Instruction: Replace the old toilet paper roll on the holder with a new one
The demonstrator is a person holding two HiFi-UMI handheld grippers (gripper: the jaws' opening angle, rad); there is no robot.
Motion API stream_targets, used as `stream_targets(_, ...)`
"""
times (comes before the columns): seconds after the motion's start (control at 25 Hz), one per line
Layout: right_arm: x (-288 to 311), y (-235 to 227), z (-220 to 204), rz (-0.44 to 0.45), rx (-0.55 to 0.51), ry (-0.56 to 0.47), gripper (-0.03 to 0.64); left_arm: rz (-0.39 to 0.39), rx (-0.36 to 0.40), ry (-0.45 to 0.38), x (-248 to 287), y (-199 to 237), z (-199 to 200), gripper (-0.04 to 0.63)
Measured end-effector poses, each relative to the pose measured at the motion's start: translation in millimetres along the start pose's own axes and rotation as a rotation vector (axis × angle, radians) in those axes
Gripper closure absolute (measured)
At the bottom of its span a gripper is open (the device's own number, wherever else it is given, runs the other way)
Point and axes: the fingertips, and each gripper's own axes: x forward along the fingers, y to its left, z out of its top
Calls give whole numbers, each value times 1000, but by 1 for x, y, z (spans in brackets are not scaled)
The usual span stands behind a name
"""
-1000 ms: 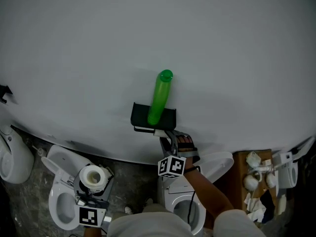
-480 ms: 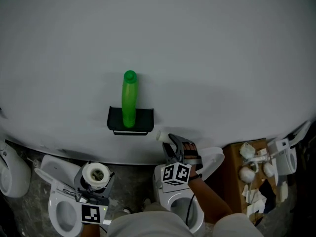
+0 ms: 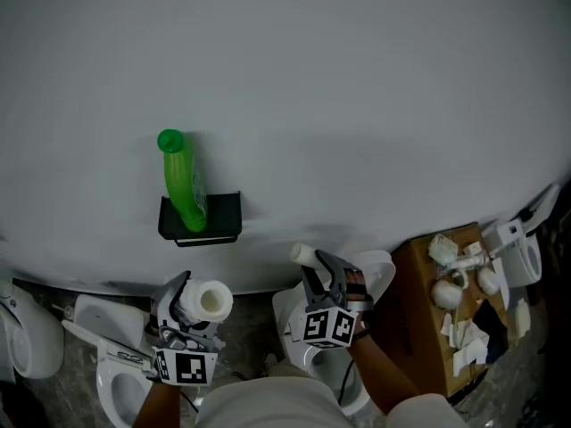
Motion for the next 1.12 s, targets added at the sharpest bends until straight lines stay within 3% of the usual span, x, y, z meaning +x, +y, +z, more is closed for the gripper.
stream_targets(0.24,-25,-3,-17,-21,132,18,440,-59,142,5,28,-25,6,258)
stream_targets(0.6,-40,4,-51,-17,232,86,440,-191,514,49,98,-71,-13,258)
stream_targets(0.92,-44,5,-66,-8,247,106,440,-208,661,43,132,-87,-6,258)
stream_targets(1.12,-42,5,-70,10,287,113,440,-214,803,75,157,-94,-5,258)
